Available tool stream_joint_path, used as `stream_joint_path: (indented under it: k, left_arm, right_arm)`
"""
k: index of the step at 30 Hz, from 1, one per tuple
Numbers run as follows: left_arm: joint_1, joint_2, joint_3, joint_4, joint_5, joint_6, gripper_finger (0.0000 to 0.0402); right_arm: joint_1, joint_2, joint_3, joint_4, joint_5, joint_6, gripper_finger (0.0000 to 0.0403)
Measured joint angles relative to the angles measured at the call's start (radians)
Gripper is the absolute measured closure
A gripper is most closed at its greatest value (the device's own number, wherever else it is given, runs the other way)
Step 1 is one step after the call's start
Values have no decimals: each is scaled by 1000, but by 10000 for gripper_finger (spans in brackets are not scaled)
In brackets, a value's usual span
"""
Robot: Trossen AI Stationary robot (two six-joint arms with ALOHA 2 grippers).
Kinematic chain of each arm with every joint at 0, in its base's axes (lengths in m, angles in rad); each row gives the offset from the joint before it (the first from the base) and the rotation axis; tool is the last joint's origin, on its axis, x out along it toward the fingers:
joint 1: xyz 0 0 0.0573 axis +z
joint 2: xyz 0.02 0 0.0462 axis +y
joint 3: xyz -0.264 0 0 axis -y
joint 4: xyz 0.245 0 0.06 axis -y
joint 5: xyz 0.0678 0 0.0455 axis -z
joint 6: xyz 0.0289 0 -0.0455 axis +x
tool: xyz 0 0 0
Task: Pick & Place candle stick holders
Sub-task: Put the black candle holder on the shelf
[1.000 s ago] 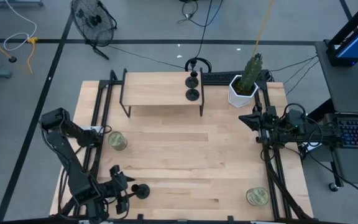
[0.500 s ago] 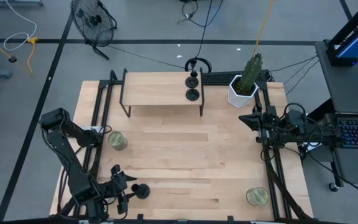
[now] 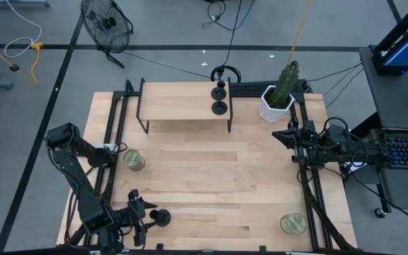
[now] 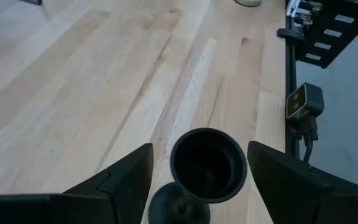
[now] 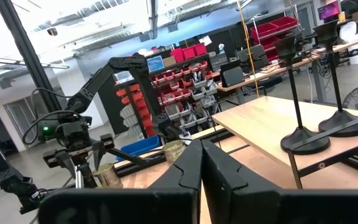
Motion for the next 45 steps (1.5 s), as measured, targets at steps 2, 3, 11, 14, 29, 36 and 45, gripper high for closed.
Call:
stream_joint_path:
  k: [2,3,11,14,29,36,45]
  left_arm:
    - [0,0,0,7,3,23,133]
    - [1,0,0,11,13,31,133]
    - [0,0,0,13,62,51,133]
    - [1,0,0,13,62,60,133]
    - [12,0,0,10,63,153,133]
    - [24,0,0,5,70,151,133]
    - [25,0,0,6,70,148,133]
  right_arm:
    - [0,0,0,0,0,0,403]
    - [0,0,0,0,0,0,403]
    - [0,0,0,0,0,0,403]
    - [0,0,0,0,0,0,403]
    - [0,0,0,0,0,18,403]
    - [0,0,0,0,0,18,403]
    - [0,0,0,0,0,18,403]
